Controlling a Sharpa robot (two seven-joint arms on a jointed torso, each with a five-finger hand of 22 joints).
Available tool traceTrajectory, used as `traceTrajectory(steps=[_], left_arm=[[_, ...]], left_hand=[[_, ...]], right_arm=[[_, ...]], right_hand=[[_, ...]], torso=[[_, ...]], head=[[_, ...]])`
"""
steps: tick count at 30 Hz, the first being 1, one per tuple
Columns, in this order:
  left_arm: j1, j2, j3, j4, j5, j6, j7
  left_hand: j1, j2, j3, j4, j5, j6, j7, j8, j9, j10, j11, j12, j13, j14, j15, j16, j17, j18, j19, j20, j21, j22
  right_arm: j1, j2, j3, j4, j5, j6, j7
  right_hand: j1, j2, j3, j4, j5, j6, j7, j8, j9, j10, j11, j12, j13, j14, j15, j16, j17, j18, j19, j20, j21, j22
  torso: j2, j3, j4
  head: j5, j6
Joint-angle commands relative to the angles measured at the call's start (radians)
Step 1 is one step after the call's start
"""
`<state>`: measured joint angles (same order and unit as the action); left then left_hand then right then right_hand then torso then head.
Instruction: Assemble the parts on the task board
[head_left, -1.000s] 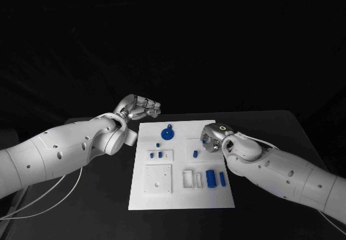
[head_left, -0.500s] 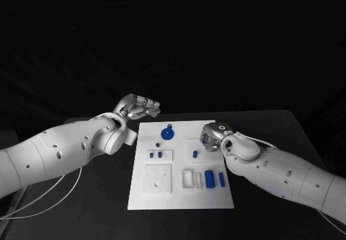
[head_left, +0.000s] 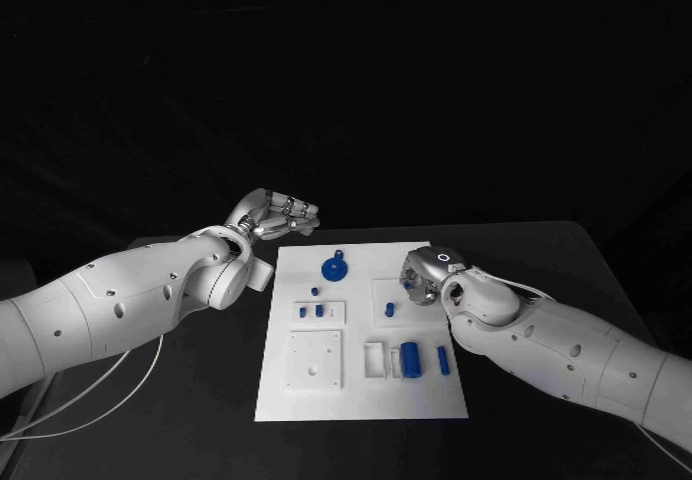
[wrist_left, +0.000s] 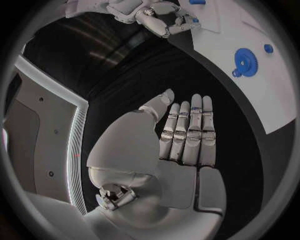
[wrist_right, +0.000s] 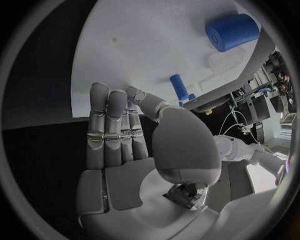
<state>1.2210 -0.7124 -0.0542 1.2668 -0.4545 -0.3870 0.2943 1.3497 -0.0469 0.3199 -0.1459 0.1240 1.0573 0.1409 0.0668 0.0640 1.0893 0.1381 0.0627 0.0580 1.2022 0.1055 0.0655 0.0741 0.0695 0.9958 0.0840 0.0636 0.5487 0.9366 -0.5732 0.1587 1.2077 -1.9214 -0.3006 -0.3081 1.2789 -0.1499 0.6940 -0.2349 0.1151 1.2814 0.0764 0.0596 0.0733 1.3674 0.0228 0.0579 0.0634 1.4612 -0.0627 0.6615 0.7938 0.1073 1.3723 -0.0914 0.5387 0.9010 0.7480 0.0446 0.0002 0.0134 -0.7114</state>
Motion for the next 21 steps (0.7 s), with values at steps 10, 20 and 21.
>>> traceTrajectory(steps=[10, 20, 21], left_arm=[[0.001, 0.010, 0.001, -0.027, 0.028, 0.001, 0.016], [0.001, 0.012, 0.001, -0.042, 0.041, 0.003, 0.015], [0.001, 0.012, 0.001, -0.043, 0.042, 0.003, 0.015]], left_hand=[[0.005, 0.011, -0.026, 0.016, -0.028, -0.010, 0.003, 0.005, -0.001, -0.011, 0.001, -0.003, 0.000, -0.004, 0.000, -0.003, 0.003, 0.001, 0.023, 0.003, 0.004, -0.083], [0.008, 0.012, -0.031, 0.019, -0.028, -0.012, 0.003, 0.005, -0.001, -0.012, 0.001, -0.003, 0.000, -0.005, 0.000, -0.003, 0.003, 0.000, 0.040, 0.002, 0.007, -0.169], [0.008, 0.012, -0.031, 0.019, -0.028, -0.012, 0.003, 0.005, -0.001, -0.012, 0.001, -0.003, 0.000, -0.005, 0.000, -0.003, 0.003, 0.000, 0.040, 0.002, 0.007, -0.169]], right_arm=[[-0.002, -0.047, 0.055, 0.066, 0.065, -0.032, 0.044], [-0.002, -0.083, 0.108, 0.157, 0.124, -0.036, 0.064], [-0.002, -0.085, 0.110, 0.168, 0.130, -0.034, 0.065]], right_hand=[[-0.006, 0.008, -0.001, 0.003, -0.015, 0.011, -0.002, 0.004, 0.002, 0.009, -0.001, 0.003, 0.000, -0.004, -0.006, 0.010, -0.006, 0.020, 0.015, 0.000, -0.026, 0.031], [-0.006, 0.009, -0.006, 0.004, -0.009, 0.012, -0.002, 0.004, 0.002, 0.010, -0.001, 0.003, 0.000, -0.005, -0.006, 0.016, -0.009, 0.022, 0.024, 0.000, -0.051, 0.059], [-0.006, 0.009, -0.007, 0.003, -0.008, 0.012, -0.002, 0.004, 0.002, 0.010, -0.001, 0.003, 0.000, -0.005, -0.006, 0.016, -0.009, 0.022, 0.025, 0.000, -0.054, 0.062]], torso=[[0.001, 0.0003, -0.0021], [0.001, -0.0010, -0.0022], [0.001, -0.0012, -0.0023]], head=[[0.000, 0.008], [0.004, 0.009], [0.005, 0.009]])
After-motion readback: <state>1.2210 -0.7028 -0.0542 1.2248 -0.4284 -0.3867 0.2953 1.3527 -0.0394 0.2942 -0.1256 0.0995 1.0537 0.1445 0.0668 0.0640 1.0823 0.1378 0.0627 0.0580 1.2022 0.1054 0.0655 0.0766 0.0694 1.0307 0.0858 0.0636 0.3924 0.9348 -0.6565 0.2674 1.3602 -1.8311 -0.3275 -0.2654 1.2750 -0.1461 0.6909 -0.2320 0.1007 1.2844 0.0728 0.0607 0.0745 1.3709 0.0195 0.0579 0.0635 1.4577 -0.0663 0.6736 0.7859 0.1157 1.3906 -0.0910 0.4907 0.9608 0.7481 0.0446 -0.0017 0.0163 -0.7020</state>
